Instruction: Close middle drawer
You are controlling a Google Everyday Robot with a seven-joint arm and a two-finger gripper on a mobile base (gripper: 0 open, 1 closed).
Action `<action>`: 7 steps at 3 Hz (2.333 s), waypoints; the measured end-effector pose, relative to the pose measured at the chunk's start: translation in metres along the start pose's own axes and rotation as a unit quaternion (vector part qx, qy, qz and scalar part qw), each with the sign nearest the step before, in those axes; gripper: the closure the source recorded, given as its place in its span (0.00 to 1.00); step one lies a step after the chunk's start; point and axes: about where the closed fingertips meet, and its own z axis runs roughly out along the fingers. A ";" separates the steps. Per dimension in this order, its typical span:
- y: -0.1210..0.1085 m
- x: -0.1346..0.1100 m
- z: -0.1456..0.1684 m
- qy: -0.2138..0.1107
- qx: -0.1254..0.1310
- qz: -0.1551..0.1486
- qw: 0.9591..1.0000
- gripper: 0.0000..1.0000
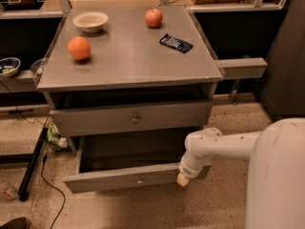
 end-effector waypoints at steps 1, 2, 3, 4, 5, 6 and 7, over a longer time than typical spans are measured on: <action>0.000 0.001 -0.001 0.000 0.000 0.000 1.000 1.00; -0.004 -0.005 0.000 -0.007 -0.001 0.001 1.000 1.00; -0.004 -0.005 0.000 -0.007 0.000 0.001 1.000 1.00; -0.006 -0.002 0.002 -0.010 0.025 0.022 0.999 1.00; -0.013 -0.005 0.004 -0.016 0.055 0.044 0.997 1.00; -0.019 -0.010 0.003 -0.022 0.069 0.051 0.996 1.00; -0.017 -0.010 0.003 -0.022 0.069 0.051 0.996 1.00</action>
Offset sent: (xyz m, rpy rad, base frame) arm 0.0877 0.0477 -0.0069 0.0950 -0.0569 -0.0359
